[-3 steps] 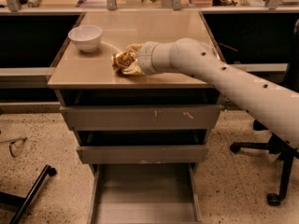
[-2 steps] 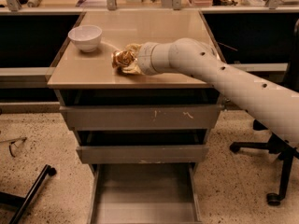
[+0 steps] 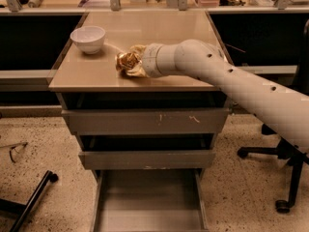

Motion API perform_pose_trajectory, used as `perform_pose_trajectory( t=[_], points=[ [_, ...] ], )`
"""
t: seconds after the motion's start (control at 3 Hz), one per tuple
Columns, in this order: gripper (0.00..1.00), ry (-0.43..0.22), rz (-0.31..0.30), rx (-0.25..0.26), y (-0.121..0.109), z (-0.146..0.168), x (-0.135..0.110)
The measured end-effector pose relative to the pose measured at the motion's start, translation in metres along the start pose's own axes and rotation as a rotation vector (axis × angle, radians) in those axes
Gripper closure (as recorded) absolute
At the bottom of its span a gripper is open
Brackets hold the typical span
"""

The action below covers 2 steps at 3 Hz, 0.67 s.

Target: Pick orange can from bottom drawer and place on counter

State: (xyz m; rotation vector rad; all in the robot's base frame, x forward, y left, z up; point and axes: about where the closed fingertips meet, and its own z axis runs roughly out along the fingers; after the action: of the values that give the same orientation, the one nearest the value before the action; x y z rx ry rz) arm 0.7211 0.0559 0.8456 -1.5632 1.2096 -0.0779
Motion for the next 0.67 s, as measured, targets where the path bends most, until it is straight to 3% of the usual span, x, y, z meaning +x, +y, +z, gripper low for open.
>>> perform_pose_trajectory(
  t=[0.33, 0.67],
  points=[
    [0.12, 0.0, 0.0, 0.0, 0.0, 0.0, 0.0],
    [0.0, 0.0, 0.0, 0.0, 0.0, 0.0, 0.0]
  ],
)
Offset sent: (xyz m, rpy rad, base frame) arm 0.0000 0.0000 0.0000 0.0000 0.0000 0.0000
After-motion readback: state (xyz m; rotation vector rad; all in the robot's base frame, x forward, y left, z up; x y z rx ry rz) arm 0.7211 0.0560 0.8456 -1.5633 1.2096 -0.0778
